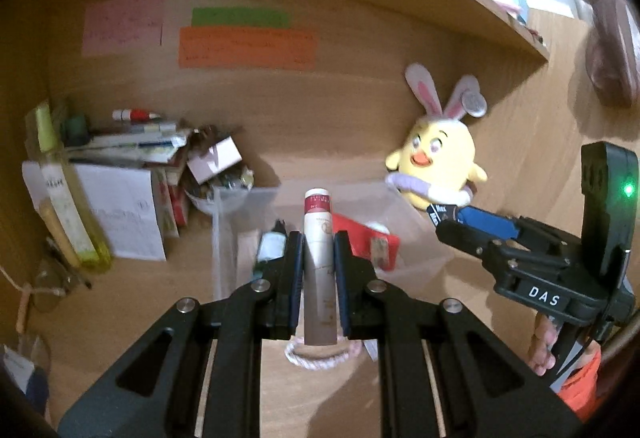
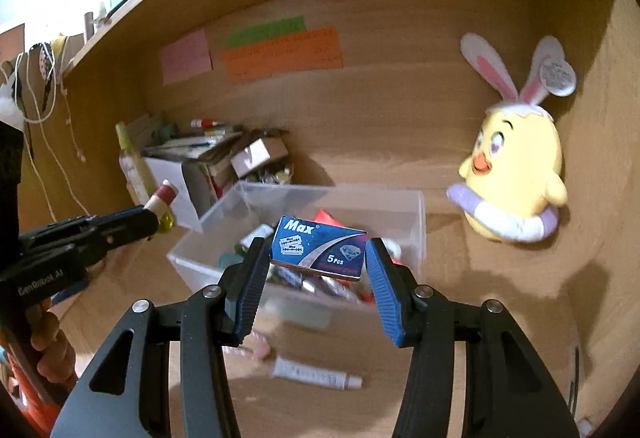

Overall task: Organize objects
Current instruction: 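Lower the red-capped tube and Max box into the box and open both grippers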

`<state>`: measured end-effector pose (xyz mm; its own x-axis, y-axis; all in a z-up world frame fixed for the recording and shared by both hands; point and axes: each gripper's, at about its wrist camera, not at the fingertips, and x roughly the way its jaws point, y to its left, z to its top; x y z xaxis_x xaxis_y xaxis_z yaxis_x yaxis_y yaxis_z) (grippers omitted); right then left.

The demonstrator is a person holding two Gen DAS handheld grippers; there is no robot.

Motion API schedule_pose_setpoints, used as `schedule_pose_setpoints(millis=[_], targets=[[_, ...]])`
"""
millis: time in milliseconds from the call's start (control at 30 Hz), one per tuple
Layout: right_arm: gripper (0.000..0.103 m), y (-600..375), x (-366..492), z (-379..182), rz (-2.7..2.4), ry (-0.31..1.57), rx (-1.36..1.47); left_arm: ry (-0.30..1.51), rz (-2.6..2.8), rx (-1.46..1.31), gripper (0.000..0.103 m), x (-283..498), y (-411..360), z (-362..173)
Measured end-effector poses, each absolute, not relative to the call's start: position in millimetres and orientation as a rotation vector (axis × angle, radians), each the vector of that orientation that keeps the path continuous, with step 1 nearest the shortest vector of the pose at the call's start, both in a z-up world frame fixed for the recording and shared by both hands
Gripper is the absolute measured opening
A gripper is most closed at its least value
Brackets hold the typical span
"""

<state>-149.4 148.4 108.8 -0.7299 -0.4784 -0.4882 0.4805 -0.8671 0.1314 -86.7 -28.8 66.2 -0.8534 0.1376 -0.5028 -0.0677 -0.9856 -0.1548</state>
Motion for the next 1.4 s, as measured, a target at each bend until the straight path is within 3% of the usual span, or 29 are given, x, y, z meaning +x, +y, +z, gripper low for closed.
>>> schedule_pose_setpoints(millis=[467, 833, 1100, 1233, 1400], targets=[[0.046, 106, -209, 69, -2.431, 0.054, 0.906, -0.194, 2.861, -1.067, 0.014, -163, -37, 26], [0.047, 97, -220, 48, -2.446, 0.141, 0.983, -0.141, 2.799, -1.129, 0.016, -173, -22, 9], [0.05, 106, -204, 61, -2.428, 0.13, 0.944, -0.082, 2.836, -1.051, 0.038, -152, -19, 20], [0.059, 115, -185, 69, -2.398, 0.151, 0.906, -0.082, 2.846, -1.025, 0.057, -137, -21, 24], [0.067, 125, -156, 73, -2.364, 0.201, 0.859, -0.076, 2.85, -1.022, 0.07, -115, -21, 23]])
